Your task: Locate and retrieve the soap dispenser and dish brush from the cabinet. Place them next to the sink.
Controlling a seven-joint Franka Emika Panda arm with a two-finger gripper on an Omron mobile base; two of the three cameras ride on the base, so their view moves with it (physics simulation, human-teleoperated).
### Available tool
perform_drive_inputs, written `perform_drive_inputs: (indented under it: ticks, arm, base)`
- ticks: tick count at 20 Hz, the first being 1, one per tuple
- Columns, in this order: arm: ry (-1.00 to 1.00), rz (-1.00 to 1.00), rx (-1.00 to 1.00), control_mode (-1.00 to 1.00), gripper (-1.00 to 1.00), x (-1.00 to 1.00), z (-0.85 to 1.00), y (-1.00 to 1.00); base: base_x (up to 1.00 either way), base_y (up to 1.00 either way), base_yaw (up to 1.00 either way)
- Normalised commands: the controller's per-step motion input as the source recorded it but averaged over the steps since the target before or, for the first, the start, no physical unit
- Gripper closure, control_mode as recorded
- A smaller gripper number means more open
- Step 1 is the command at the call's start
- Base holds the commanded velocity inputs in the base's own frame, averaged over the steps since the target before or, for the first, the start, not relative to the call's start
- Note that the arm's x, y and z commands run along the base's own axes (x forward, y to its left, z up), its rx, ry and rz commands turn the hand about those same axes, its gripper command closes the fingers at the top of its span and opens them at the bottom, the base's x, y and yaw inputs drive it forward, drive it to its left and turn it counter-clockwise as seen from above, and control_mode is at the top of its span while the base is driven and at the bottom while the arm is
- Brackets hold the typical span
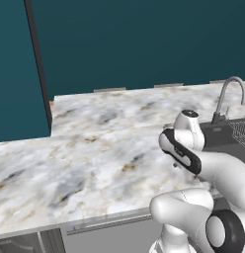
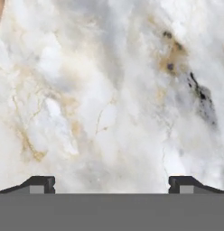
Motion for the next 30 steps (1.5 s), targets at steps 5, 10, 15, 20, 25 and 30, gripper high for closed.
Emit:
perform_drive_inputs:
  ticks: [5,10,15,20,25,30]
  arm:
    - [0.01,-0.42,0.00,-1.00,-1.00,0.00,0.14,0.04]
    - [-0.01,-0.42,0.01,-1.00,-1.00,0.00,0.29,0.02]
    - [-0.05,-0.43,0.08,-1.00,-1.00,0.00,0.13,0.00]
    - [-0.09,-0.42,0.16,-1.00,-1.00,0.00,0.00,0.00]
    - [-0.09,-0.43,0.16,-1.00,-1.00,0.00,-0.01,0.00]
    - [-0.04,-0.43,0.11,-1.00,-1.00,0.02,-0.11,0.02]
  base:
    - [0.00,0.00,0.00]
    - [0.00,0.00,0.00]
    - [0.00,0.00,0.00]
    - [0.00,0.00,0.00]
    - [0.00,0.00,0.00]
    - [0.00,0.00,0.00]
